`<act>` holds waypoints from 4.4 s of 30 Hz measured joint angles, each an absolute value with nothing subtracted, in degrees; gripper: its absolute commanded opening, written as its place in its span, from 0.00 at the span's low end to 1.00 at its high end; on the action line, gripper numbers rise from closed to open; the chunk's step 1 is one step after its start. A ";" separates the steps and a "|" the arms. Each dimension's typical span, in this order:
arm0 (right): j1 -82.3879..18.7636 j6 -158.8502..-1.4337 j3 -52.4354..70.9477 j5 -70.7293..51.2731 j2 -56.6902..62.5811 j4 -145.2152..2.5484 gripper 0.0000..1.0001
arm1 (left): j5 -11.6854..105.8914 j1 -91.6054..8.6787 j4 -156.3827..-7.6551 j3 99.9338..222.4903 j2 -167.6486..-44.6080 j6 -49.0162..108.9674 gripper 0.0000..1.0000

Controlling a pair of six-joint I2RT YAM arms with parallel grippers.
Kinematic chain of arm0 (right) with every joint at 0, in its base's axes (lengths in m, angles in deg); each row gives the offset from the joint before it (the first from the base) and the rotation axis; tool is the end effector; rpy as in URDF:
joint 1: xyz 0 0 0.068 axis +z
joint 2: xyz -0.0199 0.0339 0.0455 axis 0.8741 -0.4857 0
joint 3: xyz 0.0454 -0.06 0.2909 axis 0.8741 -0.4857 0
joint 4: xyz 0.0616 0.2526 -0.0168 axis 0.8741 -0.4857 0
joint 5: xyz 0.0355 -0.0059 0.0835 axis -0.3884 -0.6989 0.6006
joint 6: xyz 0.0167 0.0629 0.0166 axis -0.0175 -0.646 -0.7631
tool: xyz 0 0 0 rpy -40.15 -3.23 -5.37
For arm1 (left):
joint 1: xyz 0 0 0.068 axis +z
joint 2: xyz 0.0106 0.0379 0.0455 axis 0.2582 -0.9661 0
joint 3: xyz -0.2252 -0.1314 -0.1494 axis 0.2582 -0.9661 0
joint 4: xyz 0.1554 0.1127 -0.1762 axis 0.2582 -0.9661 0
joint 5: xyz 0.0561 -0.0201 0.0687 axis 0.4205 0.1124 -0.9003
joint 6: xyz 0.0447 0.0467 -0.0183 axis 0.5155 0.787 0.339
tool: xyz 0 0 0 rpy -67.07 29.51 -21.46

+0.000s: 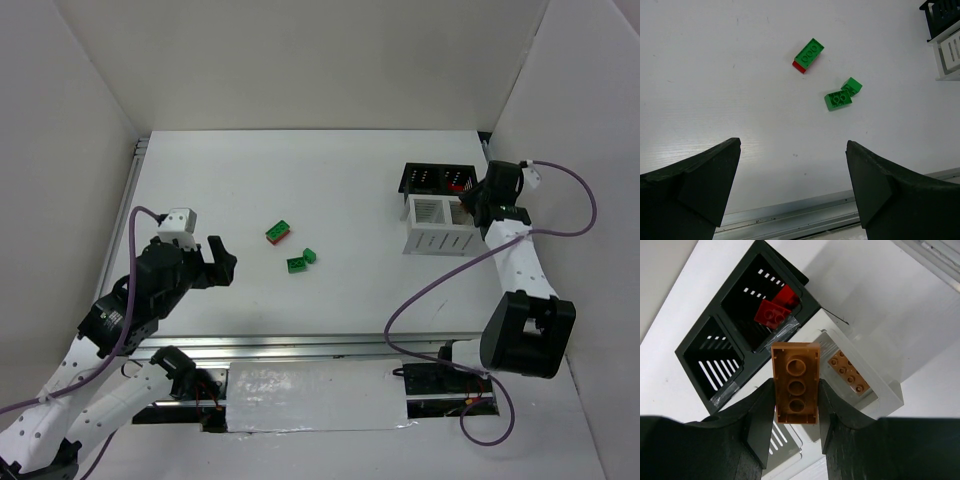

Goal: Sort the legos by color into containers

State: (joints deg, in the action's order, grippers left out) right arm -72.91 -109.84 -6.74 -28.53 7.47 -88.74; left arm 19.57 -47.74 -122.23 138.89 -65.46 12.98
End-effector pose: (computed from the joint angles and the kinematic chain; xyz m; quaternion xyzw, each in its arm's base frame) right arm 0.2979 -0.0738 0.3119 0.4033 0.7862 0.0135 0.4680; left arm 0.1057 -0.0471 0.3531 -0.0622 0.8249 -0.1576 0.5392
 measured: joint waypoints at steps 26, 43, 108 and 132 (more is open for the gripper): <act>-40.25 -98.60 -5.32 -26.39 13.33 -87.40 0.99 | 15.49 -47.50 -123.04 139.00 -65.88 12.21 1.00; -14.00 -73.38 11.99 -16.68 -25.62 -97.90 0.82 | 13.65 -46.86 -123.85 139.00 -64.11 11.36 1.00; -42.26 -95.11 0.58 -30.71 7.80 -91.05 0.00 | 17.65 -46.69 -123.04 139.00 -65.88 11.78 0.99; -54.83 -100.97 -6.50 -35.87 7.49 -96.08 0.98 | 17.74 -46.60 -122.95 139.00 -65.97 11.84 0.99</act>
